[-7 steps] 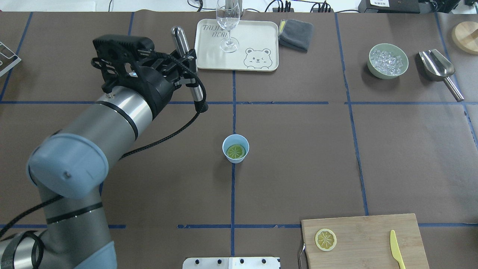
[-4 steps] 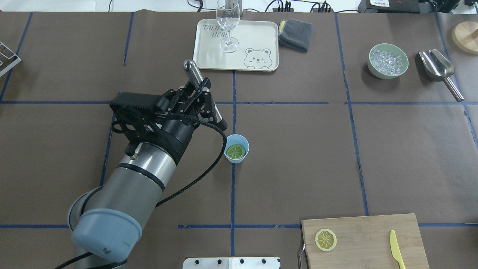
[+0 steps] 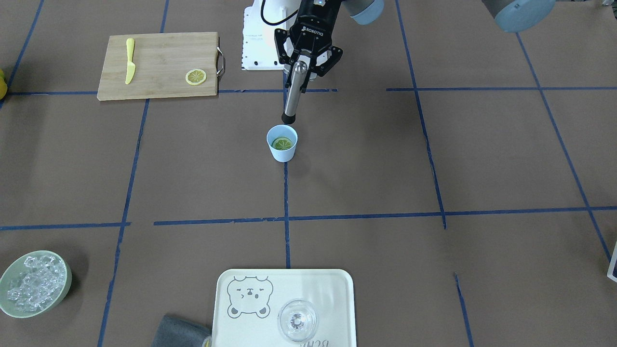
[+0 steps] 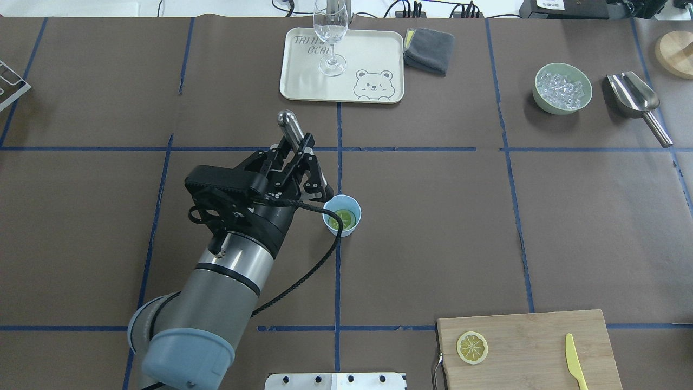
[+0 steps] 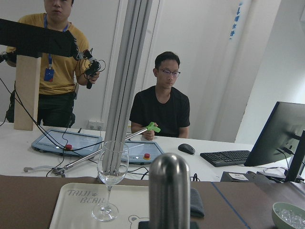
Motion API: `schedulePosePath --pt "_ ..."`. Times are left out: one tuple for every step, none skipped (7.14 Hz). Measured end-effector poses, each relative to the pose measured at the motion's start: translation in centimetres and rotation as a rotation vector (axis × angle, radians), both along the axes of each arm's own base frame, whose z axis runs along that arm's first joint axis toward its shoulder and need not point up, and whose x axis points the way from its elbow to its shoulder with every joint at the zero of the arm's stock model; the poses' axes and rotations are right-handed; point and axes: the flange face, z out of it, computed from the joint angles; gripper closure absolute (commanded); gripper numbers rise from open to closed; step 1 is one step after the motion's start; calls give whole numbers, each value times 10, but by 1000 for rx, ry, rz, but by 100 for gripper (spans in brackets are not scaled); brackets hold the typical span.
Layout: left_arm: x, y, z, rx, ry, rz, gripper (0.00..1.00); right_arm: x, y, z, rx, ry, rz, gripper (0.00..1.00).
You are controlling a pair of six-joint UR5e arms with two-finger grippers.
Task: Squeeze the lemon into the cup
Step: 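Lower the rod tip into the blue cup, then press the rod down onto the lemon slice inside the cup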
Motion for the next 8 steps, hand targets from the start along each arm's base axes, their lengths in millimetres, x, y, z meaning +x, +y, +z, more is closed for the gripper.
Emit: schedulePosePath --pt "7 3 -1 6 -20 5 100 0 0 0 1 0 0 0" --pt "13 4 2 7 -33 8 100 0 -1 -1 2 0 1 0" --pt "22 4 8 5 -46 10 100 0 -1 -2 4 0 1 0" --pt "29 3 15 5 -48 5 100 0 -2 -3 6 0 1 0" --pt "34 2 22 3 -50 -9 100 0 -2 -4 7 0 1 0" --pt "39 1 27 1 -55 -23 100 0 -2 -4 8 0 1 0" --pt "43 1 31 -1 -60 -28 100 0 -2 -5 10 0 1 0" --pt "49 0 33 -2 -60 -29 100 0 -2 -5 11 0 1 0"
